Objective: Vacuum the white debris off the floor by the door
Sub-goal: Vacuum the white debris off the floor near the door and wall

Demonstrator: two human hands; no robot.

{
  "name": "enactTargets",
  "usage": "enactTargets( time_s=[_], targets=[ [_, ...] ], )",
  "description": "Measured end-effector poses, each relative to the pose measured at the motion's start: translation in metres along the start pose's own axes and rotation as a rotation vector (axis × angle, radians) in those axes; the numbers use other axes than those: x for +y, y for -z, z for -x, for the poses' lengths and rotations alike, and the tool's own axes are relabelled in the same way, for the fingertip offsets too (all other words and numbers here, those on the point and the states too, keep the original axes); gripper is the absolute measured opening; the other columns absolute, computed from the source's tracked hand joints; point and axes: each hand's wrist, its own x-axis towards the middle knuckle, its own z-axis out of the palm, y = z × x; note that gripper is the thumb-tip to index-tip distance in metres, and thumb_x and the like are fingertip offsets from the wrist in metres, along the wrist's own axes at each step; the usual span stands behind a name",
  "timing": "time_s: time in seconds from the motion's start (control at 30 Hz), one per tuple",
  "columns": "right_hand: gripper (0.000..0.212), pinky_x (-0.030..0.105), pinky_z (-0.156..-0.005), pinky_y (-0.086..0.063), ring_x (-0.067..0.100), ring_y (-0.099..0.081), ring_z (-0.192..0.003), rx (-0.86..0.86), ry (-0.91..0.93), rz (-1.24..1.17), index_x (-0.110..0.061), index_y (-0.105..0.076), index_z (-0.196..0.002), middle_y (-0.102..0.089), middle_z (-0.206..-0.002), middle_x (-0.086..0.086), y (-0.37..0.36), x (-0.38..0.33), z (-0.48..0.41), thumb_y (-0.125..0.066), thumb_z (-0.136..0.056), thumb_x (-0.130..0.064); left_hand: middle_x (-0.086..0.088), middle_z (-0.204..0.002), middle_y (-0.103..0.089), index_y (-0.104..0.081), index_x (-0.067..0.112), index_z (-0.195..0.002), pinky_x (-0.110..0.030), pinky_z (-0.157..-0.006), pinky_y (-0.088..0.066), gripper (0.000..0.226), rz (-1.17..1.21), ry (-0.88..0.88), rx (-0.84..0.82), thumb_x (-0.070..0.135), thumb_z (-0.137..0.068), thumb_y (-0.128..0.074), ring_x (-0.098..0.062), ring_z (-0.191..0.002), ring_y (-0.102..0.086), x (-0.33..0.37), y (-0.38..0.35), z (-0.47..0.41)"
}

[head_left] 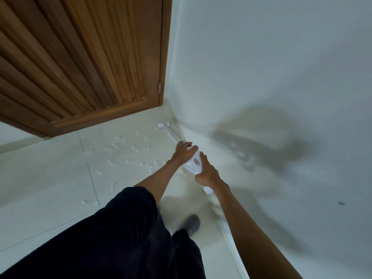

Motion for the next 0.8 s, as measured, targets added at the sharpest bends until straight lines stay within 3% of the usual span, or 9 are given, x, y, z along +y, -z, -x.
enactTargets(
  time_s=[0.13,0.3,0.47,0.6,0.7,0.8],
  targets=[
    [0.083,0.03,-0.078,-0.041,0.029,-0.055,-0.104,-0.007,0.021,-0.039,-0.027,-0.013,-0.151,-0.05,-0.128,0.001,-0.004,0.017,0.007,-0.053,-0.082,-0.005,-0.006,-0.147,-0.042,-0.058,0.017,-0.135,-0.035,-0.103,-0.043,0.071,-0.028,0.0,-0.022,0.057,-0.076,-0.053,-0.026,-0.127,-0.052,-0.002,-0.012,0.014],
    [0.079,0.03,-0.074,-0.04,0.024,-0.051,-0.094,-0.031,0.043,-0.068,-0.026,-0.019,-0.146,-0.047,-0.114,-0.003,-0.007,0.045,0.014,-0.053,-0.079,-0.004,-0.002,-0.148,-0.04,-0.058,0.023,-0.133,-0.042,-0.108,-0.042,0.081,-0.068,-0.001,-0.015,0.066,-0.066,-0.047,-0.024,-0.127,-0.052,-0.013,-0.038,0.019],
    [0.082,0.029,-0.076,-0.039,0.025,-0.053,-0.099,-0.038,0.074,-0.058,-0.024,-0.017,-0.148,-0.046,-0.126,-0.001,-0.005,0.082,0.025,-0.055,-0.078,-0.005,0.0,-0.143,-0.044,-0.062,0.024,-0.125,-0.045,-0.107,-0.044,0.074,-0.074,0.017,-0.002,0.068,-0.067,-0.048,-0.023,-0.121,-0.055,-0.028,-0.074,0.021],
    [0.082,0.029,-0.076,-0.041,0.025,-0.054,-0.099,-0.043,0.081,-0.058,-0.025,-0.017,-0.147,-0.044,-0.13,-0.001,-0.004,0.11,0.036,-0.056,-0.078,-0.004,-0.013,-0.133,-0.052,-0.063,0.011,-0.111,-0.037,-0.094,-0.047,0.068,-0.073,0.025,0.009,0.065,-0.07,-0.05,-0.026,-0.112,-0.057,-0.039,-0.103,0.028],
    [0.084,0.029,-0.076,-0.04,0.03,-0.056,-0.111,-0.058,0.087,-0.034,-0.024,-0.015,-0.149,-0.035,-0.146,0.002,-0.002,0.131,0.044,-0.056,-0.078,-0.006,-0.007,-0.138,-0.05,-0.062,0.014,-0.119,-0.037,-0.099,-0.044,0.073,-0.047,0.017,0.015,0.066,-0.07,-0.048,-0.023,-0.118,-0.055,-0.039,-0.123,0.041],
    [0.086,0.029,-0.076,-0.039,0.031,-0.056,-0.112,-0.063,0.101,-0.013,-0.025,-0.012,-0.15,-0.032,-0.149,0.003,-0.002,0.154,0.053,-0.056,-0.08,-0.005,0.001,-0.146,-0.044,-0.058,0.02,-0.131,-0.037,-0.107,-0.039,0.076,-0.035,-0.023,0.016,0.065,-0.071,-0.047,-0.02,-0.127,-0.05,-0.03,-0.139,0.068]
  ],
)
